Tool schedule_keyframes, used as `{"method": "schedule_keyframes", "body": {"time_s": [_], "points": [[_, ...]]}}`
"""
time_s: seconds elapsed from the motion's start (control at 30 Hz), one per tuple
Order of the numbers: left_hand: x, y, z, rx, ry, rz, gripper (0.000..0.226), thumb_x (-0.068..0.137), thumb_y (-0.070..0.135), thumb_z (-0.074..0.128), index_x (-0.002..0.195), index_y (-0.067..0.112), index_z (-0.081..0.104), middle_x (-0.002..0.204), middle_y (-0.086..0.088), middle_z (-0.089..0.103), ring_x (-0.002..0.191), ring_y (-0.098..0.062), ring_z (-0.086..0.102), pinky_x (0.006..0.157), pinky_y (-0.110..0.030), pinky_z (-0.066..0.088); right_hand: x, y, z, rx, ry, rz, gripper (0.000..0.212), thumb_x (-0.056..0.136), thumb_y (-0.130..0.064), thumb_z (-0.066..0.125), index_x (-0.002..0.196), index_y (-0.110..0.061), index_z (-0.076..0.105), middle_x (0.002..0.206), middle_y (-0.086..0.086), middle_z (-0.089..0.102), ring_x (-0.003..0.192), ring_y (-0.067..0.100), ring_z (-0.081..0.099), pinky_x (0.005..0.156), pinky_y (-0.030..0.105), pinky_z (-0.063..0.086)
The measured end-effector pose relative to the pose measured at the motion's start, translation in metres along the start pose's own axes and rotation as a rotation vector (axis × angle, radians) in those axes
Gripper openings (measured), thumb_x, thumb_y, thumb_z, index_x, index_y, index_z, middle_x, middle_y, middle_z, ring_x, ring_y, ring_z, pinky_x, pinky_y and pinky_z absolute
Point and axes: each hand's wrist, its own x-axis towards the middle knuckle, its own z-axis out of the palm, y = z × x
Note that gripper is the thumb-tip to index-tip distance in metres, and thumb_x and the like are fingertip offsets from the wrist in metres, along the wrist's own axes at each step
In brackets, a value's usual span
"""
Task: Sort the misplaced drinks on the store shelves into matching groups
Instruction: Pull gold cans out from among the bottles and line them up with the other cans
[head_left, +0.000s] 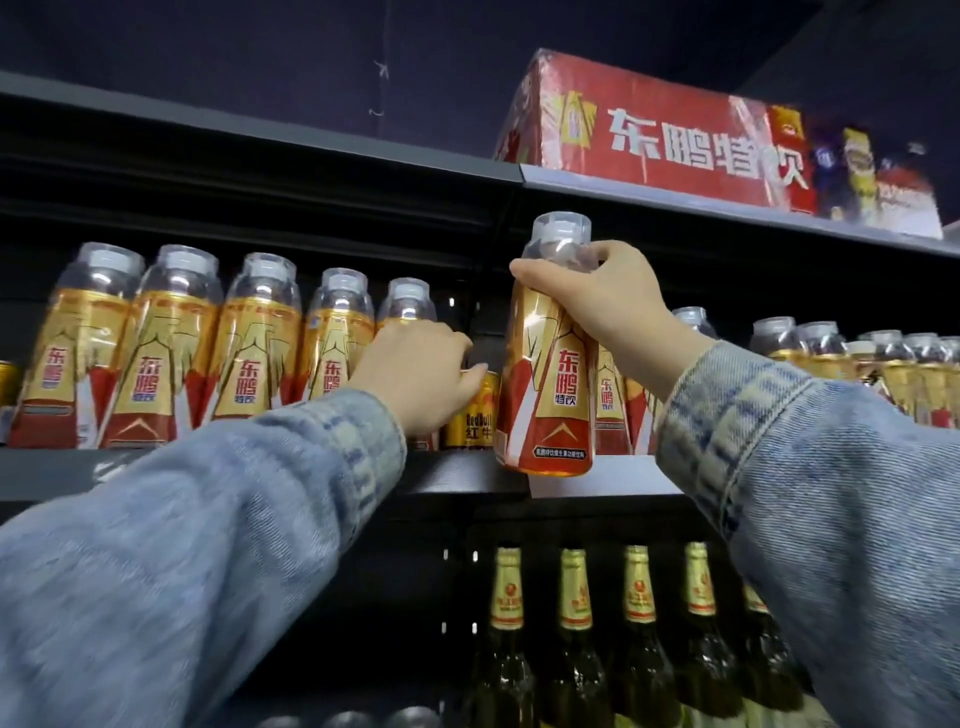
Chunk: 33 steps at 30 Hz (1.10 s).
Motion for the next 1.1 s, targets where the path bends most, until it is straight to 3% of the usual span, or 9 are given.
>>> {"method": "schedule_keyframes", "body": {"time_s": [0.1, 0.27, 0.4, 0.47, 0.57, 0.67, 0.83, 1.0, 1.1], "points": [[0.022, 0.006, 0.012, 0.21, -0.166, 0.067, 0.06, 0.091, 0.059, 0.025, 0.129, 0.02, 0.049, 0.125, -0.004, 0.058, 0.119, -0.021, 0.05, 0.109, -0.045, 0.025, 0.002, 0.011, -0.008, -0.002, -0.009, -0.03, 0.065, 0.069, -0.044, 0.078, 0.119, -0.017, 0.047, 0.103, -0.004, 0.06, 0.087, 0.008, 0.062, 0.069, 0.023, 0.051], [0.049, 0.011, 0.026, 0.349, -0.388, 0.026, 0.086, 0.076, 0.08, 0.016, 0.138, 0.024, 0.037, 0.132, -0.003, 0.055, 0.13, -0.021, 0.042, 0.114, -0.054, 0.005, 0.009, 0.026, -0.015, -0.004, -0.054, -0.054, 0.072, 0.07, -0.045, 0.078, 0.127, -0.015, 0.046, 0.096, -0.01, 0.056, 0.08, 0.004, 0.06, 0.06, 0.017, 0.046], [0.064, 0.017, 0.027, 0.566, -0.564, 0.021, 0.1, 0.066, 0.088, 0.019, 0.145, 0.028, 0.023, 0.148, 0.0, 0.037, 0.143, -0.023, 0.019, 0.11, -0.062, 0.005, 0.016, 0.034, -0.018, -0.023, -0.089, -0.068, 0.067, 0.071, -0.047, 0.076, 0.122, -0.018, 0.044, 0.088, -0.015, 0.049, 0.076, 0.001, 0.055, 0.059, 0.016, 0.043], [0.072, 0.019, 0.028, 0.53, -0.643, -0.006, 0.099, 0.067, 0.086, 0.027, 0.146, 0.027, 0.022, 0.151, -0.003, 0.033, 0.141, -0.024, 0.023, 0.111, -0.055, 0.016, 0.018, 0.037, -0.018, -0.012, -0.105, -0.068, 0.064, 0.071, -0.047, 0.076, 0.118, -0.02, 0.042, 0.086, -0.016, 0.048, 0.075, 0.001, 0.054, 0.061, 0.017, 0.044], [0.082, 0.018, 0.034, 0.456, -0.689, -0.027, 0.097, 0.061, 0.088, 0.036, 0.135, 0.025, 0.044, 0.123, -0.001, 0.06, 0.121, -0.022, 0.052, 0.111, -0.053, 0.023, 0.02, 0.041, -0.016, -0.005, -0.127, -0.071, 0.069, 0.07, -0.047, 0.076, 0.122, -0.02, 0.041, 0.089, -0.014, 0.051, 0.08, 0.004, 0.058, 0.066, 0.02, 0.048], [0.081, 0.02, 0.033, 0.433, -0.711, -0.035, 0.096, 0.059, 0.085, 0.045, 0.127, 0.018, 0.051, 0.098, 0.001, 0.062, 0.11, -0.021, 0.059, 0.112, -0.052, 0.022, 0.023, 0.045, -0.015, 0.008, -0.141, -0.067, 0.069, 0.069, -0.048, 0.077, 0.12, -0.021, 0.04, 0.095, -0.01, 0.055, 0.086, 0.007, 0.061, 0.074, 0.025, 0.052], [0.065, 0.022, 0.025, 0.462, -0.58, 0.01, 0.103, 0.056, 0.089, 0.038, 0.132, 0.021, 0.043, 0.114, 0.002, 0.064, 0.12, -0.021, 0.052, 0.113, -0.056, -0.006, 0.027, 0.049, -0.016, 0.014, -0.154, -0.086, 0.061, 0.071, -0.047, 0.076, 0.109, -0.024, 0.035, 0.086, -0.015, 0.05, 0.076, 0.002, 0.057, 0.061, 0.018, 0.045], [0.043, 0.014, 0.029, 0.17, -0.261, -0.02, 0.107, 0.052, 0.083, 0.054, 0.14, 0.026, 0.028, 0.115, -0.001, 0.064, 0.117, -0.022, 0.053, 0.115, -0.046, 0.004, 0.033, 0.048, -0.016, 0.007, -0.127, -0.082, 0.06, 0.069, -0.048, 0.078, 0.107, -0.023, 0.038, 0.088, -0.013, 0.052, 0.079, 0.003, 0.058, 0.067, 0.021, 0.049], [0.025, 0.018, 0.032, -0.021, -0.045, -0.108, 0.112, 0.053, 0.067, 0.071, 0.144, 0.029, 0.018, 0.127, -0.007, 0.053, 0.126, -0.027, 0.042, 0.111, -0.043, 0.021, 0.038, 0.045, -0.014, 0.005, -0.106, -0.073, 0.064, 0.066, -0.048, 0.079, 0.112, -0.019, 0.045, 0.092, -0.01, 0.056, 0.082, 0.005, 0.06, 0.075, 0.026, 0.052]]}}
